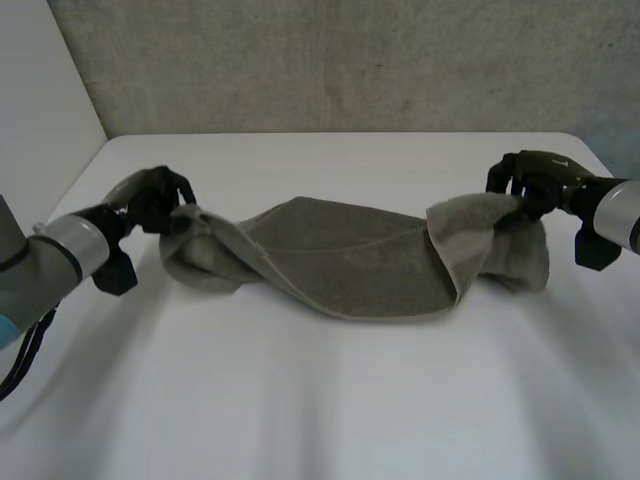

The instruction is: Fold the towel.

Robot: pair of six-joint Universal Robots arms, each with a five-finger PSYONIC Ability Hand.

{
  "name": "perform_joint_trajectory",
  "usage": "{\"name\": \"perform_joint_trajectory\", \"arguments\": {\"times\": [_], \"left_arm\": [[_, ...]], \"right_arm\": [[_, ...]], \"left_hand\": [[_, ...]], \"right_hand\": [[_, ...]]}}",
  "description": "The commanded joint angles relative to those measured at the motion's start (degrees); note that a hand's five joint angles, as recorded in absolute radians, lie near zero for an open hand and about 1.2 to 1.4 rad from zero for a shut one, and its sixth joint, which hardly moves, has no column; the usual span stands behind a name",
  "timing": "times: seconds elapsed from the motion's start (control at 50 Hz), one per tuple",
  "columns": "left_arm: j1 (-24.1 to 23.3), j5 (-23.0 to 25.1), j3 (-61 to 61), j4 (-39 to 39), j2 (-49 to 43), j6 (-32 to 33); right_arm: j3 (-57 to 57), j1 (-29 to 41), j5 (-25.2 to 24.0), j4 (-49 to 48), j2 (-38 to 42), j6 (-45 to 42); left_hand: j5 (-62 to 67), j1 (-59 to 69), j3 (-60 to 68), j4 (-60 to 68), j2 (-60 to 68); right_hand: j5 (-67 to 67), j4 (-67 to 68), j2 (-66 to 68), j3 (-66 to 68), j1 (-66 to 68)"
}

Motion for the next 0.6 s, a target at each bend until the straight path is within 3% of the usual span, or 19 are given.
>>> {"name": "perform_joint_trajectory", "arguments": {"times": [0.02, 0.1, 0.24, 0.34, 0.44, 0.6], "left_arm": [[0.06, -0.68, -4.46, 0.36, 0.12, 14.38], [-0.64, -0.33, -7.00, 0.97, 0.90, 21.30], [-0.90, -0.24, -9.65, 1.68, 3.46, 27.65], [-0.81, 0.11, -12.63, 3.70, 6.36, 30.55], [-1.78, 0.20, -17.63, 8.52, 10.13, 34.76], [-5.11, -0.76, -21.95, 14.42, 10.84, 41.00]], "right_arm": [[2.50, -0.37, 0.37, -0.21, 0.59, -7.74], [3.82, -0.37, 2.03, -0.04, -0.37, -14.31], [6.81, -0.10, 3.44, -0.48, -4.33, -18.90], [11.99, -0.28, 3.18, -3.82, -9.52, -22.07], [21.99, 1.73, 3.79, -10.74, -19.87, -29.43], [28.69, 8.50, 4.94, -18.40, -19.63, -42.00]], "left_hand": [[-48.27, -22.55, -48.17, -49.46, -47.15], [-50.46, -24.74, -50.35, -51.65, -49.34], [-51.80, -26.08, -51.70, -52.99, -50.68], [-56.01, -30.29, -55.90, -57.20, -54.89], [-58.19, -32.47, -58.09, -59.38, -57.07], [-58.53, -32.81, -58.43, -59.72, -57.41]], "right_hand": [[-24.24, -24.35, -24.08, -24.22, -23.66], [-29.28, -29.39, -29.12, -29.26, -28.69], [-29.80, -29.90, -29.63, -29.78, -29.21], [-29.63, -29.74, -29.47, -29.61, -29.04], [-29.12, -29.23, -28.96, -29.10, -28.54], [-27.78, -27.89, -27.62, -27.76, -27.20]]}}
